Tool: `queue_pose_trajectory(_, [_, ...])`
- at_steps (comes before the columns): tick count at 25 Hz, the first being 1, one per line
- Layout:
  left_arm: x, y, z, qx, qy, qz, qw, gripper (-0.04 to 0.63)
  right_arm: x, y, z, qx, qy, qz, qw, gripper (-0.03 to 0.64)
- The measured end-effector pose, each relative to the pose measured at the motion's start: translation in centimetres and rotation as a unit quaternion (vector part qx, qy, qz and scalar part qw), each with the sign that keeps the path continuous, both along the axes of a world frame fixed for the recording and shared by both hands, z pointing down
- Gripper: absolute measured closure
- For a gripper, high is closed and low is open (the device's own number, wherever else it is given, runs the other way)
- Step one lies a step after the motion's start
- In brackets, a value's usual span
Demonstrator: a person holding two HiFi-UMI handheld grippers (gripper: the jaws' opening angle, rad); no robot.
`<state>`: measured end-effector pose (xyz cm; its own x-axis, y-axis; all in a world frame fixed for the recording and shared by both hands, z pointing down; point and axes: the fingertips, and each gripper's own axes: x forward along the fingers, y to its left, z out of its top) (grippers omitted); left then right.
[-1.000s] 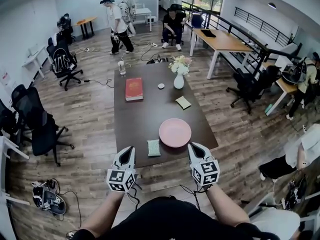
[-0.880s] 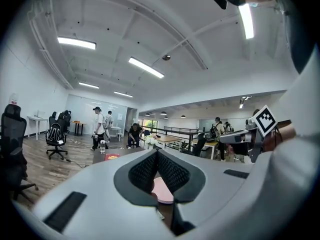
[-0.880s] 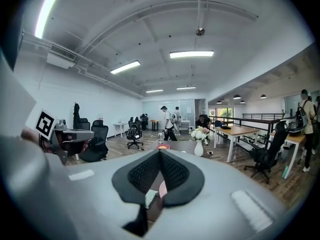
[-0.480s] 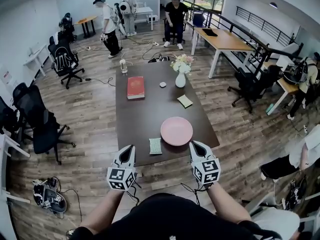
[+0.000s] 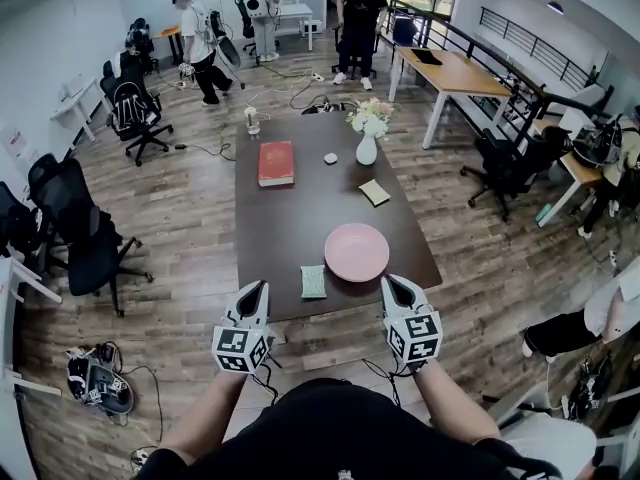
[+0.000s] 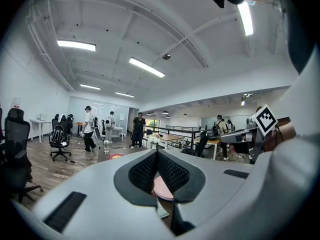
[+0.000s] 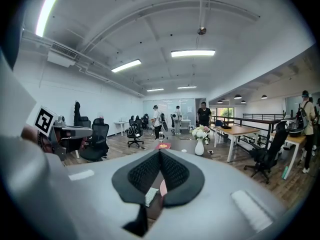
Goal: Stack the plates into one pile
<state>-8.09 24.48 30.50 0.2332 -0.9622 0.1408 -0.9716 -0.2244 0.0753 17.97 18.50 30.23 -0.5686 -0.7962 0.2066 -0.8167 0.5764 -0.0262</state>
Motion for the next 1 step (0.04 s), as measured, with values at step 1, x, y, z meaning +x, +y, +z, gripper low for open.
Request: queue_pose_trajectory(1, [-0.07, 0.05, 0.03, 0.000, 0.000, -0.001, 1.0000, 0.600, 0.06, 0.04, 0.07, -0.001, 0.000, 0.001, 1.000, 0.606])
